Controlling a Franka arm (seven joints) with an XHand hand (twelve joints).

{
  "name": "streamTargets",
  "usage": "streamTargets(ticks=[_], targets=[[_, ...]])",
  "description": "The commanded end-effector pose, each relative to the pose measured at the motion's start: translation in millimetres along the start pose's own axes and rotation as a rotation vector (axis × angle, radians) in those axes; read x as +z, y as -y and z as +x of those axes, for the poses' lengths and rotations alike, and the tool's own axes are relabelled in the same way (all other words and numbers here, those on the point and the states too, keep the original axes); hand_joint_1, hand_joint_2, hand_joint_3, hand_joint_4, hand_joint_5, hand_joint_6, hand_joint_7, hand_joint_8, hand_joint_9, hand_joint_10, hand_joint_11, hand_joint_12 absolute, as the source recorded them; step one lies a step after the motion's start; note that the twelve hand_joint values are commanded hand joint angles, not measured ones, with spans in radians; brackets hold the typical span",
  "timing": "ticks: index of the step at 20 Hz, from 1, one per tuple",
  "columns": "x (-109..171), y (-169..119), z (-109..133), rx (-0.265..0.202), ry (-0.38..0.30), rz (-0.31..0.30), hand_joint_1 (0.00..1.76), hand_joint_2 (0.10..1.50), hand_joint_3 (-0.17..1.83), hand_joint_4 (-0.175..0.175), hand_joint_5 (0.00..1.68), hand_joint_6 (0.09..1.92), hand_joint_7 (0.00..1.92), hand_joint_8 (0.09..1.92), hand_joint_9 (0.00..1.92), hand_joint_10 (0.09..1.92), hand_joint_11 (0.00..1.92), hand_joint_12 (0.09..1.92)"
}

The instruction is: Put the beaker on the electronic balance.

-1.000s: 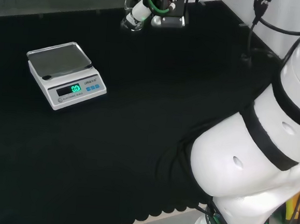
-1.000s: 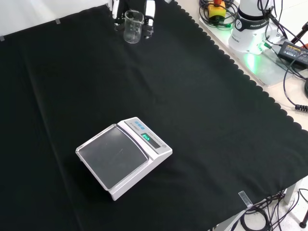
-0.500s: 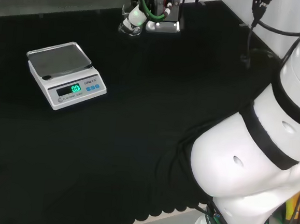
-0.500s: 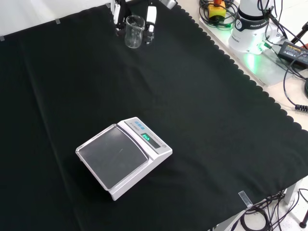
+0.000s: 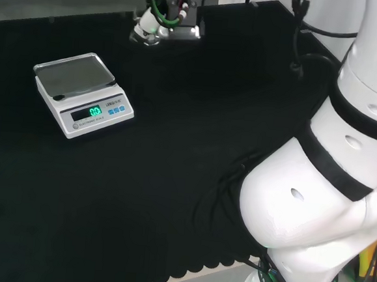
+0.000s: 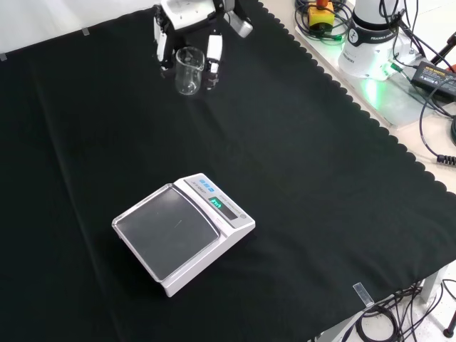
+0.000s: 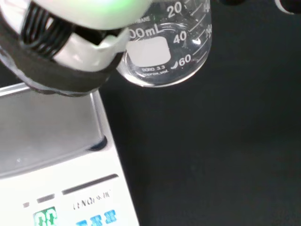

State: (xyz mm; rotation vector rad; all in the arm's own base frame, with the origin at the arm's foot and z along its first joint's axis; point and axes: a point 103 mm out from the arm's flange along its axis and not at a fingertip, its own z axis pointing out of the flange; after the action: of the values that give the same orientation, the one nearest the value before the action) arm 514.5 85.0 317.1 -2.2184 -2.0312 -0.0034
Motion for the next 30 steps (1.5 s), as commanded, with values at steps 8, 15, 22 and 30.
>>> streamTargets(ticks=[8, 15, 22, 30], targets=[[71.1, -117.2, 137.2, -0.228, -0.043, 0.147, 1.18, 0.52, 0.85, 0.08, 1.37, 0.59, 1.84, 0.14, 1.92, 0.11, 1.28, 0.92], [100.6, -142.8, 183.4, -0.259, -0.083, 0.193, 1.18, 0.52, 0.85, 0.078, 1.37, 0.59, 1.84, 0.13, 1.92, 0.11, 1.28, 0.92], [122.3, -149.6, 210.1, -0.268, -0.096, 0.219, 1.18, 0.52, 0.86, 0.075, 1.38, 0.59, 1.84, 0.13, 1.92, 0.11, 1.28, 0.92], [146.7, -156.3, 209.6, -0.239, -0.094, 0.243, 1.18, 0.52, 0.86, 0.071, 1.37, 0.59, 1.85, 0.13, 1.92, 0.12, 1.28, 0.93]])
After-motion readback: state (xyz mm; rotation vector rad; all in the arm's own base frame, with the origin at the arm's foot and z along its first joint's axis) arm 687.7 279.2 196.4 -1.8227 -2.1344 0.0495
